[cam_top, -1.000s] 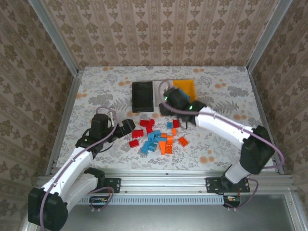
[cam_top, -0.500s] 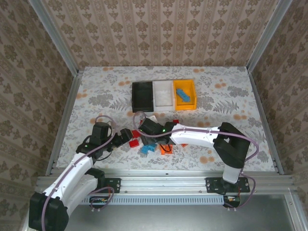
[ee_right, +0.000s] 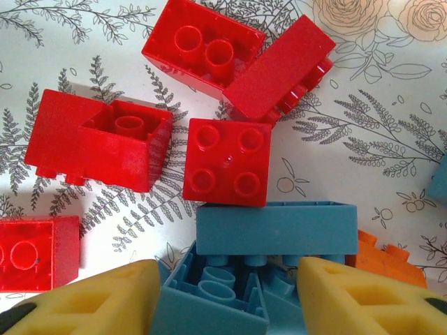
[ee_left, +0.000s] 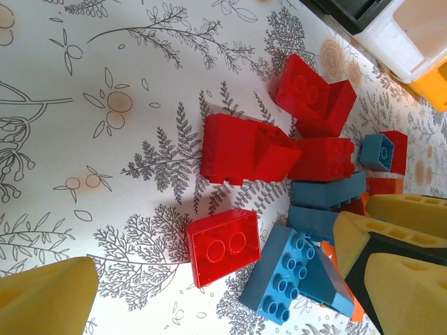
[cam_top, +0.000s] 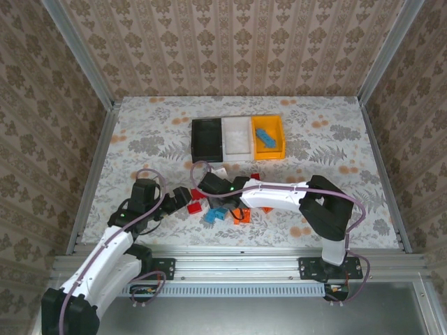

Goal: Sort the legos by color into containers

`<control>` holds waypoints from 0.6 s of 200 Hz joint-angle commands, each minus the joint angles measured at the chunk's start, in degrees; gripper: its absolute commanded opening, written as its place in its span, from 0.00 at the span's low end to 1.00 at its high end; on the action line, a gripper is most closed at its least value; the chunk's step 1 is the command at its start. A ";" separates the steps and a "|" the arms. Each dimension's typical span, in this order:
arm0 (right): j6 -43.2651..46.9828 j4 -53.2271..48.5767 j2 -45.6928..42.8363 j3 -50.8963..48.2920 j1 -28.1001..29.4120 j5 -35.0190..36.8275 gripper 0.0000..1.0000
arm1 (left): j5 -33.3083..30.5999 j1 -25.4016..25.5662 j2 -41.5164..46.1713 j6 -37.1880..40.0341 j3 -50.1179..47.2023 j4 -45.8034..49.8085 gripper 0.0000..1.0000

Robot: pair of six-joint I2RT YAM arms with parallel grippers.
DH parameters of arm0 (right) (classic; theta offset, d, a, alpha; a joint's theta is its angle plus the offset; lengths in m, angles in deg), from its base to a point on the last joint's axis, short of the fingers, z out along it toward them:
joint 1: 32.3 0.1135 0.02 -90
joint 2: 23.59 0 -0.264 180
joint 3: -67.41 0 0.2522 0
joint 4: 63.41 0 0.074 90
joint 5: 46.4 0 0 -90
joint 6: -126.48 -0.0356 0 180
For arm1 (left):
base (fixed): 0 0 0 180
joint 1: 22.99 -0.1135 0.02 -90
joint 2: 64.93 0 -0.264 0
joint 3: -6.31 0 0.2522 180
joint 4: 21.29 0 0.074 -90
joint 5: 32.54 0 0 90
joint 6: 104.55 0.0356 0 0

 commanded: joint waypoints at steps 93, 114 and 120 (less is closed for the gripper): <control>-2.97 -0.76 -0.23 2.19 2.76 7.04 0.35 | 0.41 -0.59 1.84 -0.43 -0.35 1.77 1.00; -1.71 -1.34 -2.91 2.37 2.72 8.85 0.34 | 0.43 -0.67 1.91 -0.43 -0.02 1.93 1.00; -1.40 -1.58 -3.80 2.38 2.70 9.22 0.34 | 0.41 -0.66 1.98 -0.43 0.21 2.06 1.00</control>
